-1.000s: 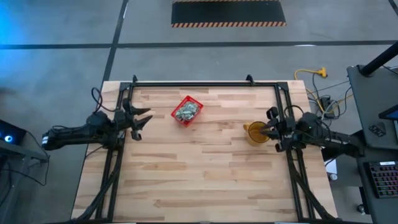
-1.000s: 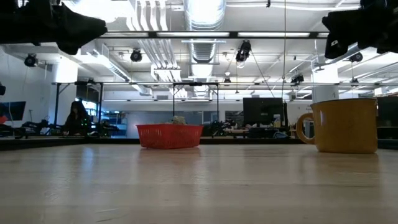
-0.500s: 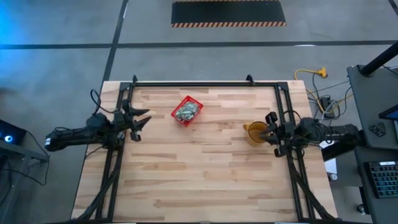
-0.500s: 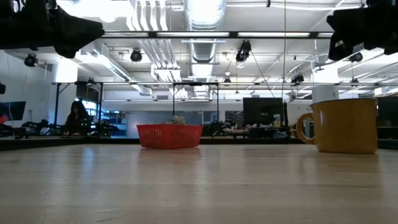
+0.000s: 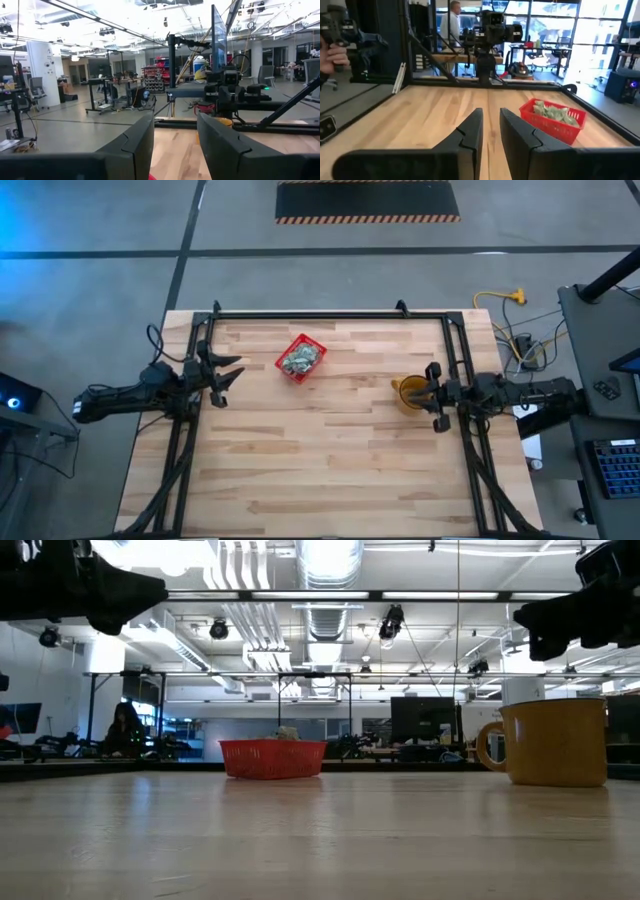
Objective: Pick and place Stevia / Truvia into bins
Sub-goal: Return to Home Position
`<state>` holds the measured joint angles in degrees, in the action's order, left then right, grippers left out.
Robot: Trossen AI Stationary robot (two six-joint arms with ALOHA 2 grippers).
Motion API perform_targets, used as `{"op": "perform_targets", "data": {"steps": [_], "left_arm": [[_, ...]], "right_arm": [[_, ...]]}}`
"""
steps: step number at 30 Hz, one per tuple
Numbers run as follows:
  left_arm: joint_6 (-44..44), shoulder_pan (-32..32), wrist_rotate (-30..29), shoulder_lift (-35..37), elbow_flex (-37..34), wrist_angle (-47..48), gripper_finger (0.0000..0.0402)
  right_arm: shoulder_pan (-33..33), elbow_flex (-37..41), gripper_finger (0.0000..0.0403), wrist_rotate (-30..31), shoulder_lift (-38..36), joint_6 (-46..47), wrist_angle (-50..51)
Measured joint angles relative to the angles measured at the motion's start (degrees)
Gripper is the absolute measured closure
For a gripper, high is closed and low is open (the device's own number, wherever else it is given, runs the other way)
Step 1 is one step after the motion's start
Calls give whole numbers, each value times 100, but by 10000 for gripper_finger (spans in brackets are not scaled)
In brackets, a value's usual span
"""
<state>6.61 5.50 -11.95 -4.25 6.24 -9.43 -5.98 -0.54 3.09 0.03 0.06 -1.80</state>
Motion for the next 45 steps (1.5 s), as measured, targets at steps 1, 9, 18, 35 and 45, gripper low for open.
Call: {"op": "perform_targets", "data": {"steps": [1, 9, 18, 35, 45], "left_arm": [[0, 0, -2, -8, -2, 2, 266], [25, 0, -2, -23, 0, 0, 266], [34, 0, -2, -48, -2, 4, 266], [118, 0, -2, -56, -11, 68, 266], [131, 0, -3, -56, -11, 141, 266]], "right_arm": [[-1, 0, 346, 6, 0, -38, 2], [85, 0, 346, 10, -3, -253, 61], [619, -83, 346, -57, 2, -130, 319], [717, -9, 346, -311, -4, -42, 64], [713, -9, 346, -441, 7, -142, 152]]}}
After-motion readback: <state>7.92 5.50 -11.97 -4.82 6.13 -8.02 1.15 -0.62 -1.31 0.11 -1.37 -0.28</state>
